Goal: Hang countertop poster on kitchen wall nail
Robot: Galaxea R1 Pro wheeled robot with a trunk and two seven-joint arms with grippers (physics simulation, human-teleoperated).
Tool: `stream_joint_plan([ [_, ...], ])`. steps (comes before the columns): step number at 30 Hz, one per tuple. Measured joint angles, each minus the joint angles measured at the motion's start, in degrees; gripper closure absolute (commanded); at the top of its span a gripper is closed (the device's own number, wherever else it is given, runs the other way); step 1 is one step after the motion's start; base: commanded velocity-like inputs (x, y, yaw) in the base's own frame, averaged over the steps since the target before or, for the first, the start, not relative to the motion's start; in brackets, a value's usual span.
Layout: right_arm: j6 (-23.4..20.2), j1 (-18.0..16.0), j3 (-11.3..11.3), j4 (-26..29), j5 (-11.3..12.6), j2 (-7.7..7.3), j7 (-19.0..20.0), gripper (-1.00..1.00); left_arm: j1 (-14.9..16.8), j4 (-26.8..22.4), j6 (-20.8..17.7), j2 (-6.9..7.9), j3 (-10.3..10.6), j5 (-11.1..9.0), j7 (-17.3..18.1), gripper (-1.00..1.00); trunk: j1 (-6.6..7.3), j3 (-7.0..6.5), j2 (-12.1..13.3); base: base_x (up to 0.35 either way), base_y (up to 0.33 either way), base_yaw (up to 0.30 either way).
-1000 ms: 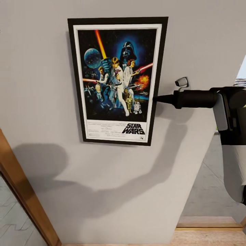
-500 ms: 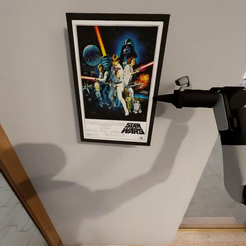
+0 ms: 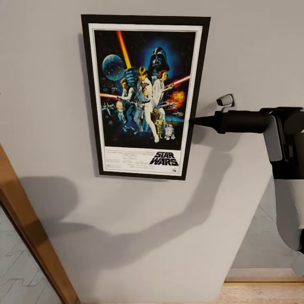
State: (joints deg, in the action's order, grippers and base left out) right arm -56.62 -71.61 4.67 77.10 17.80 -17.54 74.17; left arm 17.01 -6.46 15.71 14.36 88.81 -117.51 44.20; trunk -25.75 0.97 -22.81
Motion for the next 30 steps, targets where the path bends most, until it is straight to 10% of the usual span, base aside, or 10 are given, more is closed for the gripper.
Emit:
stream_joint_plan([
  [30,0.0,0.0,0.0,0.0,0.0,0.00,0.0,1.00,0.0,0.0,0.0,0.00,0.0,0.0,0.0,-1.00,0.00,0.00,0.0,0.000,0.039,0.000],
])
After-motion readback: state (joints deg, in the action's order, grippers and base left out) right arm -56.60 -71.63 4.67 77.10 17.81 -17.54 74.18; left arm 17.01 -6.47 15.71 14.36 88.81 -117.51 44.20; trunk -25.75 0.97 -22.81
